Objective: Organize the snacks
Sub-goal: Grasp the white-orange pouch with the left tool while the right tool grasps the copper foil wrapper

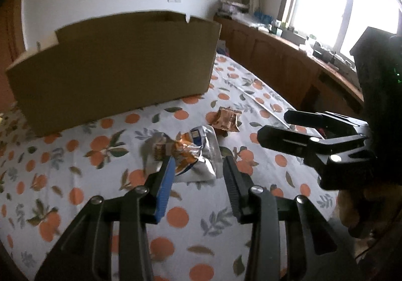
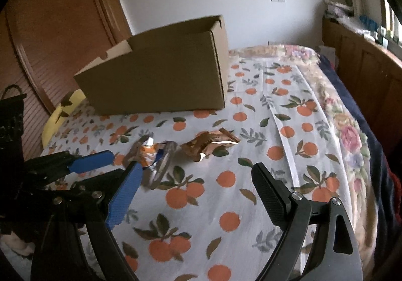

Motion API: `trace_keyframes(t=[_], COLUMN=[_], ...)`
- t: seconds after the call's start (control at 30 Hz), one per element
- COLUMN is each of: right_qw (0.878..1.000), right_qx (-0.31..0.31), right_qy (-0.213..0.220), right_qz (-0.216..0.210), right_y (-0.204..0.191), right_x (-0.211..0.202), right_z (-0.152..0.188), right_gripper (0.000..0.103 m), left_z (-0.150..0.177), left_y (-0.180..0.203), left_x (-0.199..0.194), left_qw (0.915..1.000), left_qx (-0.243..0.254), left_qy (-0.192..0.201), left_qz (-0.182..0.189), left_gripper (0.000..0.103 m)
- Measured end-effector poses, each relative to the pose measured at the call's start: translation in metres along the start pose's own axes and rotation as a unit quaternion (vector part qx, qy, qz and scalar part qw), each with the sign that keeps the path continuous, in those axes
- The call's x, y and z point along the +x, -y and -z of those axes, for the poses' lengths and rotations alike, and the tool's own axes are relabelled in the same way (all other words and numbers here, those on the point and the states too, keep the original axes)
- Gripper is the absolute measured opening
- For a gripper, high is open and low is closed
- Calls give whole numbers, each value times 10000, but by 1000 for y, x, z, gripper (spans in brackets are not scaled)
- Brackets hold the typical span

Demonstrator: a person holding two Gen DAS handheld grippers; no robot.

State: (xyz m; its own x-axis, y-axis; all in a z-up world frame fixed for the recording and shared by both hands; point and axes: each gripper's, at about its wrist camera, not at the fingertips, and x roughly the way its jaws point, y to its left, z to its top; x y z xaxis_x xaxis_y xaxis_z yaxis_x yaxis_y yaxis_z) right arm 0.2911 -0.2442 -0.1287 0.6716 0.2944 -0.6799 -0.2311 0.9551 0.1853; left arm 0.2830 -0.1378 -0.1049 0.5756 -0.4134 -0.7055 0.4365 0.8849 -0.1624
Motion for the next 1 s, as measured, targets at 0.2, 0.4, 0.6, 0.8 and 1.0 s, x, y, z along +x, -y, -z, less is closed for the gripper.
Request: trace_keyframes(t=[0.2, 0.4, 0.6, 0.8, 1.0], right_qw=[10000, 9999, 9996, 9987, 9968], right_qx=[47, 17, 171, 276, 374], right_qy=[-62, -94, -165, -306, -621], right_qz=[-8, -65, -179, -299, -332], right_y=[12, 14, 24, 29, 29], right_x=[7, 13, 21, 33, 57], right_z=[-2, 0, -6, -18, -28], right_gripper=[90, 90, 90, 85, 60], left_z=[-12, -22, -24, -25, -28], left_y=[0, 2, 7, -7, -33], left_x=[29, 44, 50, 44, 31], left_qw=[9995, 9987, 9969, 9983, 9975], left_qx=[132, 264, 534, 307, -331], left_qy=[-271, -431, -571, -487, -339], left_qz=[-62, -67, -134, 48, 516], left_gripper=[39, 39, 41, 41, 41])
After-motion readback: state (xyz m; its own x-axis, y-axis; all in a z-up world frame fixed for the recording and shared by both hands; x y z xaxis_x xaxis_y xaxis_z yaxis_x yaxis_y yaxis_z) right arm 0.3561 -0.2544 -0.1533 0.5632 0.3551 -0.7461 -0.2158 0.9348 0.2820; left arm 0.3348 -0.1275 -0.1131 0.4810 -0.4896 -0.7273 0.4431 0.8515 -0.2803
